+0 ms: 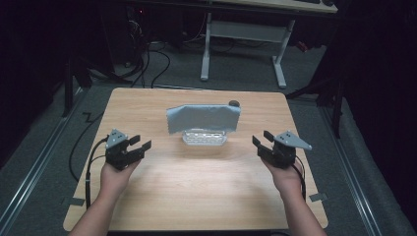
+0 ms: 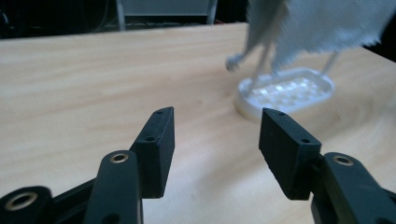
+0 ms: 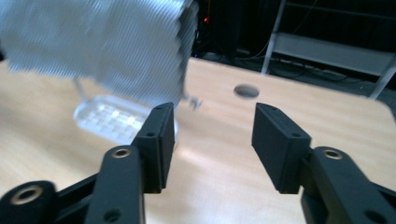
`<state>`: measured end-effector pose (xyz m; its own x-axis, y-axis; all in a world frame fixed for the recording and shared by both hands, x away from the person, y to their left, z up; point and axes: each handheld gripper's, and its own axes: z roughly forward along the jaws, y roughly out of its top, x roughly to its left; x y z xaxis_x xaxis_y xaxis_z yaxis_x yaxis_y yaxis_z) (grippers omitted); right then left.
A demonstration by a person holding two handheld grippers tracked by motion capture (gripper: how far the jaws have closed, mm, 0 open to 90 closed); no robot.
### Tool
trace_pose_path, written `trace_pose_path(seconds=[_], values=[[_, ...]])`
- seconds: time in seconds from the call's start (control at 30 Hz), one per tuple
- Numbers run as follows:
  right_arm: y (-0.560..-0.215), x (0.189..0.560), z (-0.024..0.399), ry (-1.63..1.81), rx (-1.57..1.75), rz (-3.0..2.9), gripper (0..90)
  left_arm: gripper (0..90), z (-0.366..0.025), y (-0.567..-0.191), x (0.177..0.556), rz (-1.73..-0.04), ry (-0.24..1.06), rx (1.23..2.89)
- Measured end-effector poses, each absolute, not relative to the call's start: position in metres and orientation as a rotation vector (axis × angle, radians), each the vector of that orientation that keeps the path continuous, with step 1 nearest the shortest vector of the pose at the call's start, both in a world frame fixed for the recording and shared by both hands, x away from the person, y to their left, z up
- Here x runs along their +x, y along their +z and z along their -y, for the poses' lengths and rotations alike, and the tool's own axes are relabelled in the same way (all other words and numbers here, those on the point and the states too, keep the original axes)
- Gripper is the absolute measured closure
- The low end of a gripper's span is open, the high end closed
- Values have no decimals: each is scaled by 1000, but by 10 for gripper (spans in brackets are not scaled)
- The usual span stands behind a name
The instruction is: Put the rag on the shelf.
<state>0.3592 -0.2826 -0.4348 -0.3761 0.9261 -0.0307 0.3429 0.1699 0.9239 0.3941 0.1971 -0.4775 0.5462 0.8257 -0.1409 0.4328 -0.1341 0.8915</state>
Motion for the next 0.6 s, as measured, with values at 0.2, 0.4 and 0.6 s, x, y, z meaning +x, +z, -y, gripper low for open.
trace_pose_path(seconds=[0.2,0.4,0.6], values=[[-462,325,281,1184,1189,-1885,431,439,-191,-499,357,-1028,411,1824],[-492,298,274,1119,1197,-1976,385,414,-179,-517,319,-991,360,1870],[-512,279,278,1088,1189,-1967,380,411,-167,-524,297,-936,346,1946]])
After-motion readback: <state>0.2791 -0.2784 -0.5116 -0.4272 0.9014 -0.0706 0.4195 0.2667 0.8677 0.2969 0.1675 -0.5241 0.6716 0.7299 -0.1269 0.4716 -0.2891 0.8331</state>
